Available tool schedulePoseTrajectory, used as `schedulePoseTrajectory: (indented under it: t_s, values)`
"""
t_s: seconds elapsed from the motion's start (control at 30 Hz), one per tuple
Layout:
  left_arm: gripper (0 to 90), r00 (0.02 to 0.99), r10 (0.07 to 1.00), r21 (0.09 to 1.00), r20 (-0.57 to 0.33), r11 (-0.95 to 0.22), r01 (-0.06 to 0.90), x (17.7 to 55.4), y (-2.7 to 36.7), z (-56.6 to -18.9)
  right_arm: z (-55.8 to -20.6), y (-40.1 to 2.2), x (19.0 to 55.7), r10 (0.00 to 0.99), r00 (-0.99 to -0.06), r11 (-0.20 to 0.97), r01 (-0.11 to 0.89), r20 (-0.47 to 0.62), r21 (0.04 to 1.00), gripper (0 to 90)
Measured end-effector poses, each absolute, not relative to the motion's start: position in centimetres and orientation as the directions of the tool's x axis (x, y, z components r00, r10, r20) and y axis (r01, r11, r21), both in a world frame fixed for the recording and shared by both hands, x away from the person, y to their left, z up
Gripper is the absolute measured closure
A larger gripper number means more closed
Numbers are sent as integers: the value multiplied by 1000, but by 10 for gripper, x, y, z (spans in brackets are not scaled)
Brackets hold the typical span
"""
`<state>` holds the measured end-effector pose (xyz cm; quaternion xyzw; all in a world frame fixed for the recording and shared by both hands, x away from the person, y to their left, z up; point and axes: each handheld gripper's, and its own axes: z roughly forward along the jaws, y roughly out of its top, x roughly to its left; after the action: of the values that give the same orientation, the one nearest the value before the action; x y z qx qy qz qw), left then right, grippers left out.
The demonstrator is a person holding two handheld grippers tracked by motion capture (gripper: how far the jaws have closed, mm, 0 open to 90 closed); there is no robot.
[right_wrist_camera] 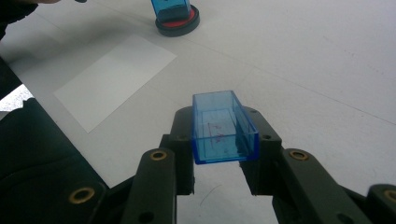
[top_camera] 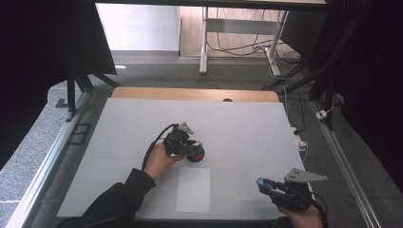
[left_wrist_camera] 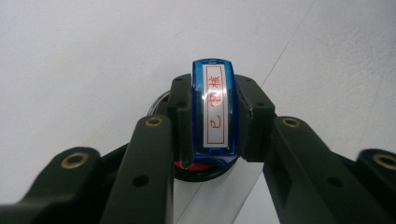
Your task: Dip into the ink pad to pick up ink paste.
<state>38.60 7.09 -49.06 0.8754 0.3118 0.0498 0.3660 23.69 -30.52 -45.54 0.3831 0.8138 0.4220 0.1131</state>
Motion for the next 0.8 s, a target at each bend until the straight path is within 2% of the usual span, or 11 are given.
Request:
schedulePoseTrajectory:
  t_s: [0.4,0.5,0.8]
  values:
    - [705,805,579,671,-126,-548,499,386,69,-489,-455,-305,237,713,-687,355,524,138,774,685]
    - [705,809,581,669,-92,-565,482,384,69,-487,-455,-305,237,714,-686,354,525,139,774,685]
    - [705,814,570,681,-116,-550,482,382,70,-478,-455,-306,237,713,-686,345,522,145,780,685]
